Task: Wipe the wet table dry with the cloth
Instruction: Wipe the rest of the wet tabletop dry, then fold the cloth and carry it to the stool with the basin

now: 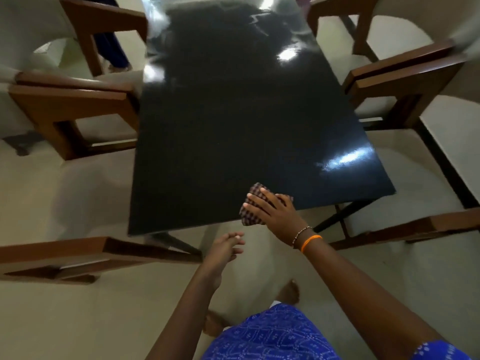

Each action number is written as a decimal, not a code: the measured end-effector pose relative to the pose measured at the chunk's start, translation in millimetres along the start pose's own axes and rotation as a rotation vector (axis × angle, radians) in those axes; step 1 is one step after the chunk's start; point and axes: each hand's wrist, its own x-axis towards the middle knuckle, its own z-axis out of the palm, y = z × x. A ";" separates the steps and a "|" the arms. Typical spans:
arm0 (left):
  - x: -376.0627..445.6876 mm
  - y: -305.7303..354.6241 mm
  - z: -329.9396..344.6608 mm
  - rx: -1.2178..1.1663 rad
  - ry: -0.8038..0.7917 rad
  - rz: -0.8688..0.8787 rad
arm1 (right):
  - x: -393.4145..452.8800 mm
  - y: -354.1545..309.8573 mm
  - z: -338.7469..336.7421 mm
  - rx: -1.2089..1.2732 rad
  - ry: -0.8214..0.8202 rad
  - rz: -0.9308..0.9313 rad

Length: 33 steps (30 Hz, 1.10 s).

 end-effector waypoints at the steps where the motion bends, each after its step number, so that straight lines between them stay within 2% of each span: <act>1: 4.1 7.9 15.6 0.020 -0.022 0.011 | -9.4 16.6 2.0 0.017 -0.017 0.015; 6: 22.9 41.5 87.4 0.151 -0.133 0.065 | -52.8 88.1 15.1 0.086 -0.034 0.121; 13: 41.1 65.5 164.4 0.292 -0.279 0.053 | -111.2 175.6 29.9 0.141 0.040 0.328; 20: 34.9 79.0 200.1 0.350 -0.415 0.088 | -127.1 199.0 40.1 0.191 0.038 0.443; 22: 35.6 83.7 199.5 0.365 -0.452 0.090 | -136.4 208.5 42.1 0.264 0.058 0.605; 24: 42.3 89.7 197.4 0.375 -0.502 0.079 | -148.5 216.9 42.3 0.451 0.122 0.874; 28: 57.9 114.2 204.7 0.397 -0.606 0.068 | -163.6 215.0 22.3 1.167 0.550 1.363; 31: 64.3 131.3 227.8 0.422 -0.679 0.142 | -167.3 198.2 6.7 1.660 0.771 1.460; 33: 62.5 138.5 248.8 0.440 -0.733 0.178 | -170.2 186.8 -3.0 1.781 0.843 1.440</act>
